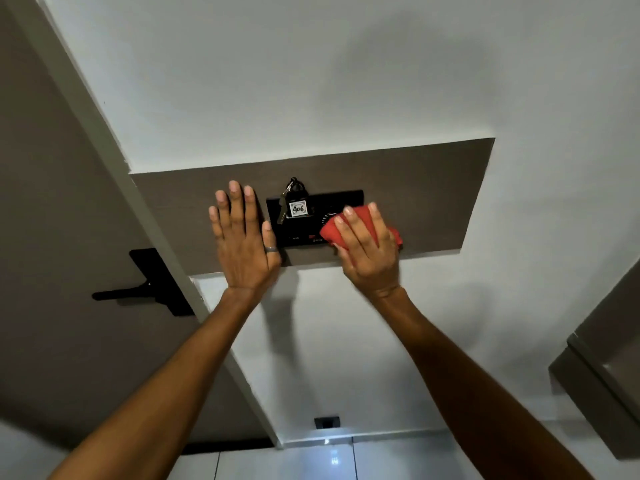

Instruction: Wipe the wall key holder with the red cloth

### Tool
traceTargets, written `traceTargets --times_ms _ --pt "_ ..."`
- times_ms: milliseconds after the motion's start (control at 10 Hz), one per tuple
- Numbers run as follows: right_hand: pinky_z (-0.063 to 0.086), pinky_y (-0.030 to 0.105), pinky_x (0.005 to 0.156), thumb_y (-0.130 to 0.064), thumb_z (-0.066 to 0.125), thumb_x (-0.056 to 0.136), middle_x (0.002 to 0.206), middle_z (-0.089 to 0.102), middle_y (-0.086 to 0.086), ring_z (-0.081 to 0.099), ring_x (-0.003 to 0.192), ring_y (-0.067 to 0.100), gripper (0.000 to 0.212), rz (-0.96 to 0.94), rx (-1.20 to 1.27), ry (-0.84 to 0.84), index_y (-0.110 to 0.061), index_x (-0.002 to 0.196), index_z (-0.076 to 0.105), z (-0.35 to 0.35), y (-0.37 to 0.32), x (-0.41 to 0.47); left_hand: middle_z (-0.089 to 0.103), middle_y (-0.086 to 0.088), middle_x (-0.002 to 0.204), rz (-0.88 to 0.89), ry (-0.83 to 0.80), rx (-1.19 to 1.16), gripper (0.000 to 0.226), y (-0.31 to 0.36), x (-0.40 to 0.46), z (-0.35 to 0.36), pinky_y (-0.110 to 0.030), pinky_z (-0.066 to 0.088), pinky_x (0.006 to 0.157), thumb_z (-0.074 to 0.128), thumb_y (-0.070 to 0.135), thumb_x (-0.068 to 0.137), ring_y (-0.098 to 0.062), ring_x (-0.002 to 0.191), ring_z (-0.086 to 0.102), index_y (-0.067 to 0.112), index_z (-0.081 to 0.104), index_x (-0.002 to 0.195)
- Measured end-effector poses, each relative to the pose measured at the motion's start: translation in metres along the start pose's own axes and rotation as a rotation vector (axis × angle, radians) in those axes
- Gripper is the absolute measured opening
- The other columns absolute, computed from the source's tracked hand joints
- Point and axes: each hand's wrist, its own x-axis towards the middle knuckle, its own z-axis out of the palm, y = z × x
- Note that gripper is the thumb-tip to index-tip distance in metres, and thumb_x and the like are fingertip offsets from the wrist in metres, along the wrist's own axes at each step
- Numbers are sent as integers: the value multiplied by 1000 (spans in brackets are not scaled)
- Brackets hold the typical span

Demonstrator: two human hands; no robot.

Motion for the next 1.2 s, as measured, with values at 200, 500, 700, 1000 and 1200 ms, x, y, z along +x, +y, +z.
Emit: traceTargets --times_ms 200,500,700,1000,1200 --pt "49 51 117 -10 65 103 145 64 12 57 140 34 35 612 352 -199 -4 138 65 -70 32 -78 11 -13 169 85 -192 -239 65 101 -88 -1 -50 7 130 41 29 103 -32 159 6 7 19 160" --pt "56 36 78 -26 53 110 98 67 13 66 90 28 29 1982 857 -77 -2 118 67 -209 169 -163 5 -7 171 271 -961 -388 67 296 -179 70 -44 2 131 26 45 106 -22 159 -6 14 10 163" --pt "59 37 72 -35 49 112 88 71 -1 69 77 5 29 1548 269 -456 -13 115 68 -305 326 -223 4 -6 171 335 -1187 -420 68 403 -217 114 -40 -2 131 16 52 106 -22 158 -9 15 7 163" --pt "2 61 133 -49 24 113 177 -2 5 -5 164 29 63 839 -252 -1639 -23 167 4 -335 429 -344 -5 -3 171 326 -1259 -268 71 471 -252 139 -43 0 131 14 54 104 -21 157 -15 17 3 163" --pt "0 61 133 -67 -7 98 176 -1 11 -1 164 35 82 846 -244 -1348 -24 167 4 -314 392 -307 4 -6 171 303 -1042 -243 71 464 -224 119 -45 3 131 23 54 106 -24 159 -5 13 12 163"
